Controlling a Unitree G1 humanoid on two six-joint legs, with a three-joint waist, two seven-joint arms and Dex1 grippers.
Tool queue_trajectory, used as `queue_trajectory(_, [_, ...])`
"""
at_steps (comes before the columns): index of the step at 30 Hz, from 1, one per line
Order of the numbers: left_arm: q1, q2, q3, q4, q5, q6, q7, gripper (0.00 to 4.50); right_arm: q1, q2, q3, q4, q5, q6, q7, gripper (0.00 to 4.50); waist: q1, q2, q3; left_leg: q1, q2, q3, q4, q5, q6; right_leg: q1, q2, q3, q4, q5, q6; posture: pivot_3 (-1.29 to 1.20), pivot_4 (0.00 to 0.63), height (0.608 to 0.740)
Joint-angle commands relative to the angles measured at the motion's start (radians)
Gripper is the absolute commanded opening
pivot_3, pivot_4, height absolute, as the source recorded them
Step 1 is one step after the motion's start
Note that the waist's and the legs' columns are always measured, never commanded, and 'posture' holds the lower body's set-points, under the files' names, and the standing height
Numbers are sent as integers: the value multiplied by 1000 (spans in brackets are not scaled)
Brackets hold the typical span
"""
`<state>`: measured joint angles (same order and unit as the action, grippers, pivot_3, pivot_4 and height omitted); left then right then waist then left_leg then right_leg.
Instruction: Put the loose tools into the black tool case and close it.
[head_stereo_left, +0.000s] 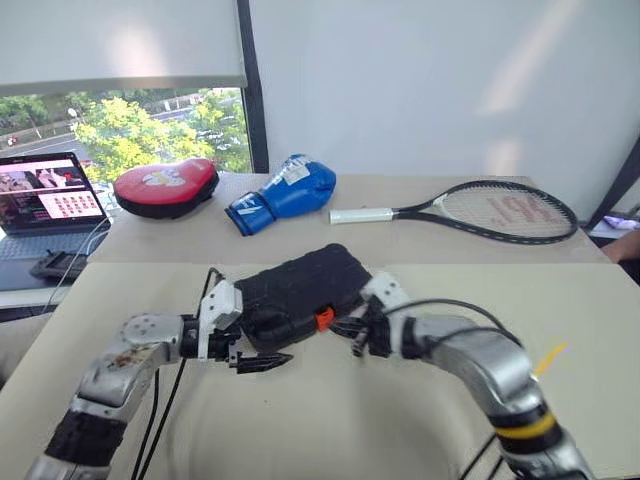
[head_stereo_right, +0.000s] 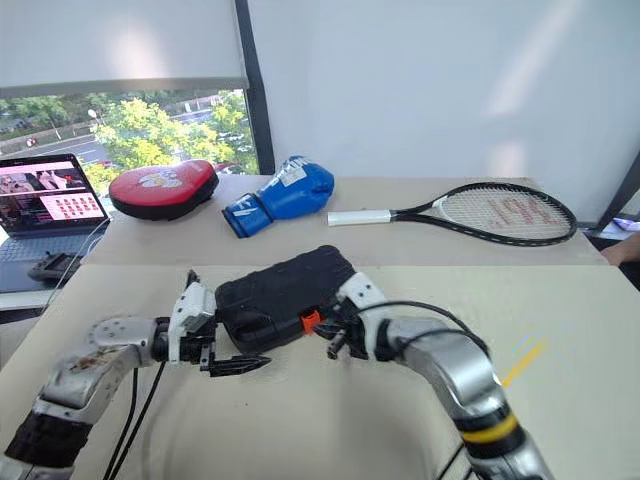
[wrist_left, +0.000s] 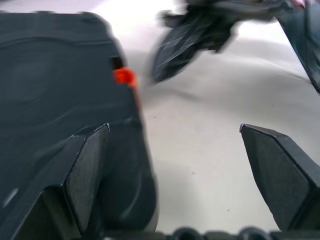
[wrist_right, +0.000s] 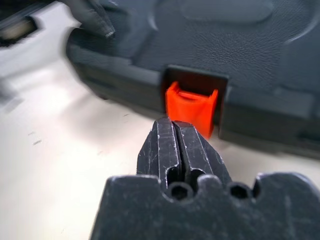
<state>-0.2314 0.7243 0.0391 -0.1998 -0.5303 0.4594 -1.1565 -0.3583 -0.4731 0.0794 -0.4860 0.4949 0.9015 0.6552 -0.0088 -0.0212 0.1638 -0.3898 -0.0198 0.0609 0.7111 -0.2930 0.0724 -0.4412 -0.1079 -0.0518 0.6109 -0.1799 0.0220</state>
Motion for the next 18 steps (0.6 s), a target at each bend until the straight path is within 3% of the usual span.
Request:
queue_trajectory(1, [97,29,145,-117,-106,108,76,4500,126,-90,-203,-185,76,-84,63,1353,-2,0,0,0,0,0,0,0,0,0,0,0,-1,0,0,0,150,740])
queue_trajectory(5, [266,44,329,-237,-196,184,147,4500,345,-196,-422,-288,102,-147,133,2734,3,0,0,1,0,0,0,-6,2,2,-3,0,-2,-4,5,0,150,740])
queue_trajectory(10, [475,35,487,-322,-217,193,177,4500,591,-251,-663,-318,119,-211,226,4434,14,0,0,3,0,0,0,-8,1,4,-6,3,-3,-4,5,0,150,740])
queue_trajectory(14, [580,41,508,-337,-184,164,174,4500,702,-276,-750,-308,109,-266,282,4487,23,0,0,5,0,1,1,-11,5,5,-6,3,-2,-5,3,0,150,740])
queue_trajectory(18, [584,42,504,-323,-205,167,169,4500,752,-292,-772,-286,81,-346,321,4487,28,0,0,6,1,1,1,-14,0,6,-5,3,-1,-12,1,0,150,740])
